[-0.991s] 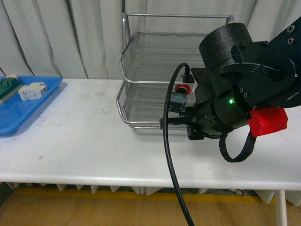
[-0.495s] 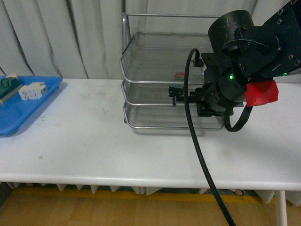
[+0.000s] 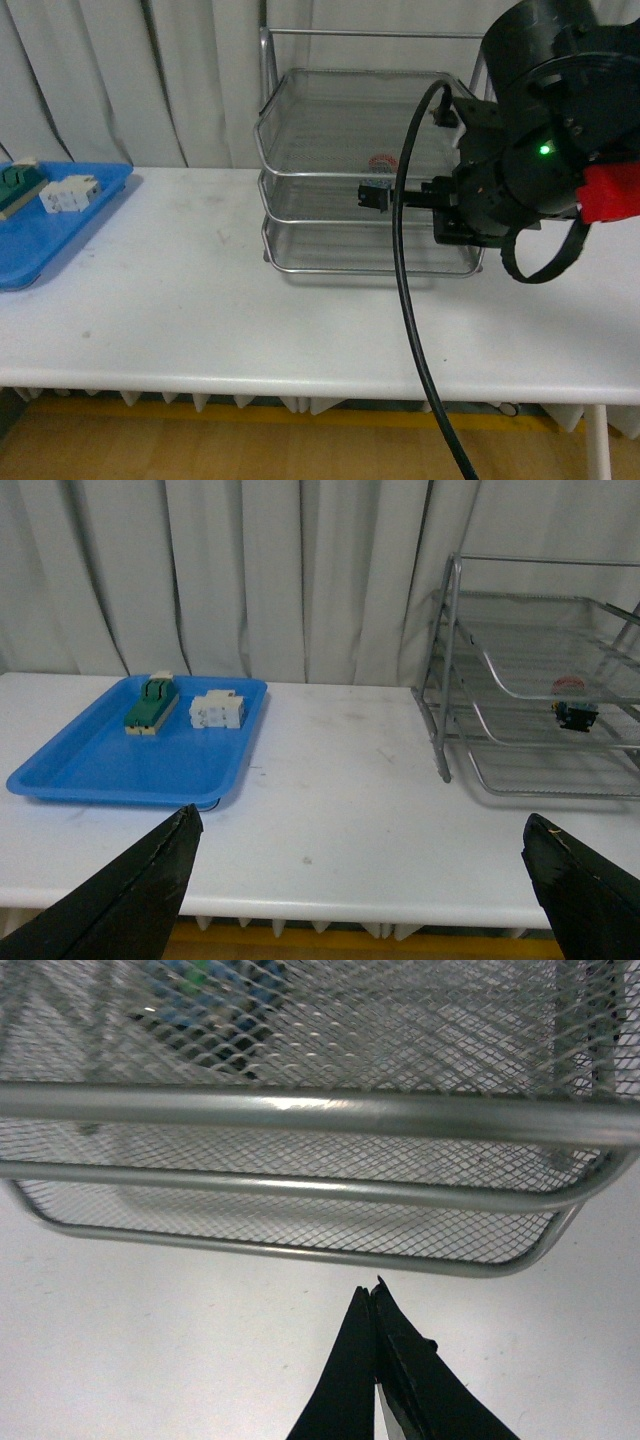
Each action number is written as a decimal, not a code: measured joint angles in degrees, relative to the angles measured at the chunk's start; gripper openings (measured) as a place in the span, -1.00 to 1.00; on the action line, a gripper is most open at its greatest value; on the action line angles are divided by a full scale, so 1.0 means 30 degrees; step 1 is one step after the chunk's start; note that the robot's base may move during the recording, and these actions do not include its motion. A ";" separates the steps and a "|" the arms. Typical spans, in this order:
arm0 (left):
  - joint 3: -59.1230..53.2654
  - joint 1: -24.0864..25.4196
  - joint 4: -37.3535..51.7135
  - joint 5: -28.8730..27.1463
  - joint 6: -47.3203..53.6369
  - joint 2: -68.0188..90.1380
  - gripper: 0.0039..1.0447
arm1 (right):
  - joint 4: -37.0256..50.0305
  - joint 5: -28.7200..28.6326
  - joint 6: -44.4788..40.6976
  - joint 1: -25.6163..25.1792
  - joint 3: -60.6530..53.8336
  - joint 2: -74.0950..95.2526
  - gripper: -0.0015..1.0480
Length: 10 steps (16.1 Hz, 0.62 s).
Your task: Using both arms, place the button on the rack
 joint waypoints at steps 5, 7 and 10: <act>0.0000 0.0000 0.0000 -0.0007 0.0000 0.0000 0.88 | 0.2812 -0.2324 0.1377 -0.0379 -0.5151 -0.5115 -0.96; 0.0000 0.0000 0.0000 -0.0007 0.0000 0.0000 0.88 | 0.4080 -0.3213 0.2164 -0.1421 -0.7934 -0.8429 -0.96; 0.0000 0.0000 0.0000 -0.0007 -0.0007 0.0000 0.88 | 0.5683 -0.3993 0.2718 -0.4262 -1.2189 -1.4549 -0.96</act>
